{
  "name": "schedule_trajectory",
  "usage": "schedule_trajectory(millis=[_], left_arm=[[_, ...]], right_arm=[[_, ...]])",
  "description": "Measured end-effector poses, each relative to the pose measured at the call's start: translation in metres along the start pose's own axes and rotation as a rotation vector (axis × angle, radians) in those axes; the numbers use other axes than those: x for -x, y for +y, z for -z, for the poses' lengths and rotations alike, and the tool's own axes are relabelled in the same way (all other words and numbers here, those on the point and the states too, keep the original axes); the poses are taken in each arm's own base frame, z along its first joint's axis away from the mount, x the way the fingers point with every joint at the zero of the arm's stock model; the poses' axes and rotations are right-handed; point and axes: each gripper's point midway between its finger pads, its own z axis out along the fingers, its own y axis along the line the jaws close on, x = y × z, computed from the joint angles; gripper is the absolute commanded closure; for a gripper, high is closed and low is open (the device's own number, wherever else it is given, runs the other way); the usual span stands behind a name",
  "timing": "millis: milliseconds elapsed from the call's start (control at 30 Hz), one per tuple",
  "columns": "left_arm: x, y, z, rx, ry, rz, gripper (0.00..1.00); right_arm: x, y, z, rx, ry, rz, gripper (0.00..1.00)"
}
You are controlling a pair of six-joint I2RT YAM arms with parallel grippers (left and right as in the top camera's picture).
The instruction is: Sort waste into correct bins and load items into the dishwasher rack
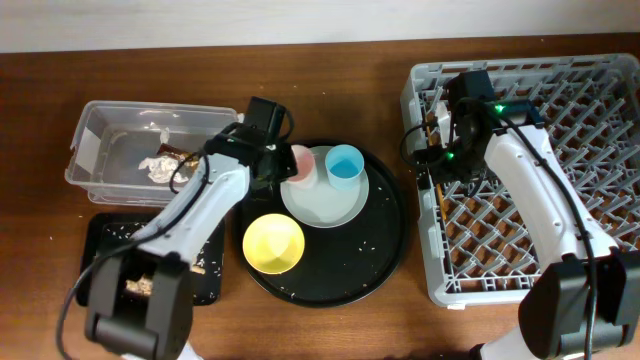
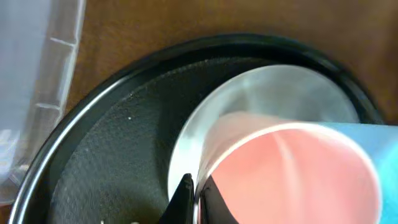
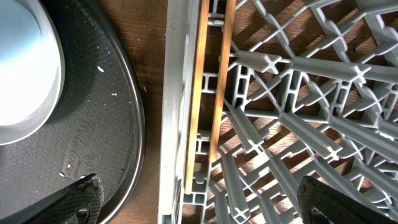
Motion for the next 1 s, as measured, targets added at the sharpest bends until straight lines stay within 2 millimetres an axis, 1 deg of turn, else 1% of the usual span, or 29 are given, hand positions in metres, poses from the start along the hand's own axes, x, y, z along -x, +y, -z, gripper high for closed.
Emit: schedule_trajectory(millis=[67,100,167,200,267,300,333,367,400,433,500,633,667,733,900,933,1000], left_arm=[[0.006,-0.007,0.019,-0.036,-0.033,-0.002,1.00],[0.009,-0.013,0.033,-0.070,-0.055,-0.006,1.00],[0.016,-0.027,0.066,-0.165,-0.096,-0.017,1.00],[0.018,-0.037,0.086,-0.237,-0.111,-0.030,1.00],[0.018,-0.051,0.118,-0.371,-0.119,-0.052,1.00],[0.017,-0.057,0.130,-0.433,-0.112,-0.067,1.00],[0.014,-0.067,0.146,-0.534,-0.093,-0.095,1.00],[0.011,-0.075,0.160,-0.628,-0.076,-0.125,1.00],[0.008,-0.081,0.171,-0.702,-0.058,-0.144,1.00],[0.006,-0.085,0.178,-0.751,-0.045,-0.159,1.00],[0.000,-0.092,0.191,-0.849,-0.007,-0.184,1.00],[-0.010,-0.099,0.206,-0.964,0.046,-0.222,1.00],[-0.012,-0.101,0.209,-0.982,0.054,-0.229,1.00],[-0.015,-0.102,0.212,-1.002,0.064,-0.238,1.00],[-0.017,-0.104,0.216,-1.025,0.076,-0.247,1.00],[-0.018,-0.104,0.216,-1.028,0.077,-0.249,1.00],[-0.018,-0.104,0.216,-1.032,0.078,-0.252,1.00]], right_arm=[[0.000,0.000,0.000,0.000,0.000,0.000,0.02],[0.000,0.000,0.000,0.000,0.000,0.000,0.02],[0.000,0.000,0.000,0.000,0.000,0.000,0.02],[0.000,0.000,0.000,0.000,0.000,0.000,0.02],[0.000,0.000,0.000,0.000,0.000,0.000,0.02],[0.000,0.000,0.000,0.000,0.000,0.000,0.01],[0.002,-0.001,0.000,-0.003,-0.009,0.001,0.02],[0.010,-0.002,0.000,-0.011,-0.042,0.004,0.02],[0.023,-0.003,0.000,-0.017,-0.095,0.005,0.02],[0.036,-0.003,0.002,-0.021,-0.146,0.006,0.02],[0.043,-0.005,0.003,-0.027,-0.177,0.005,0.02],[0.046,-0.004,0.003,-0.026,-0.187,0.005,0.02],[0.049,-0.003,0.004,-0.016,-0.199,0.005,0.02],[0.049,0.005,0.004,0.027,-0.199,0.009,0.02],[0.025,0.050,0.008,0.296,-0.105,0.023,0.02],[0.023,0.061,0.011,0.361,-0.095,0.024,0.02],[0.017,0.091,0.025,0.555,-0.079,0.046,0.02]])
